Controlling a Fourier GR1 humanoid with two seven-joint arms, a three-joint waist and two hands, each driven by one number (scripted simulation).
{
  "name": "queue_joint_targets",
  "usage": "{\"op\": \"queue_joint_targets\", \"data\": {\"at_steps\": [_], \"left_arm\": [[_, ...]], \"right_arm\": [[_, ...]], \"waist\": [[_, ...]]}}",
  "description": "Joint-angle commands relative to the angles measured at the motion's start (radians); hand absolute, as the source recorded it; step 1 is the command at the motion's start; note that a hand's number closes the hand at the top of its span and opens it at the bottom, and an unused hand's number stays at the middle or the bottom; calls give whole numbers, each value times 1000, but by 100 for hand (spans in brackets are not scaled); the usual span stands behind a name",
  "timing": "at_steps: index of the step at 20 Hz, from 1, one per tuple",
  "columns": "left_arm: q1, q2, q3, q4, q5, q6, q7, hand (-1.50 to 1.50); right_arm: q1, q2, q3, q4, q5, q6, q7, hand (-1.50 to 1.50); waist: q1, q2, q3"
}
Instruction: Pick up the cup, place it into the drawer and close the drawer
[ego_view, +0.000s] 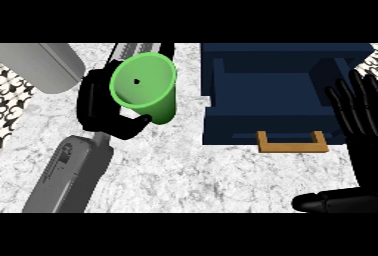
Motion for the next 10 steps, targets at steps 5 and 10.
{"op": "queue_joint_targets", "data": {"at_steps": [5,10], "left_arm": [[-256,-68,-5,34,-103,155,197,150],[-346,-71,30,83,-141,136,243,150]], "right_arm": [[46,35,44,-13,57,-12,-41,-150],[-48,10,6,55,27,-16,-12,-150]], "waist": [[-6,0,0],[-1,2,0]]}}
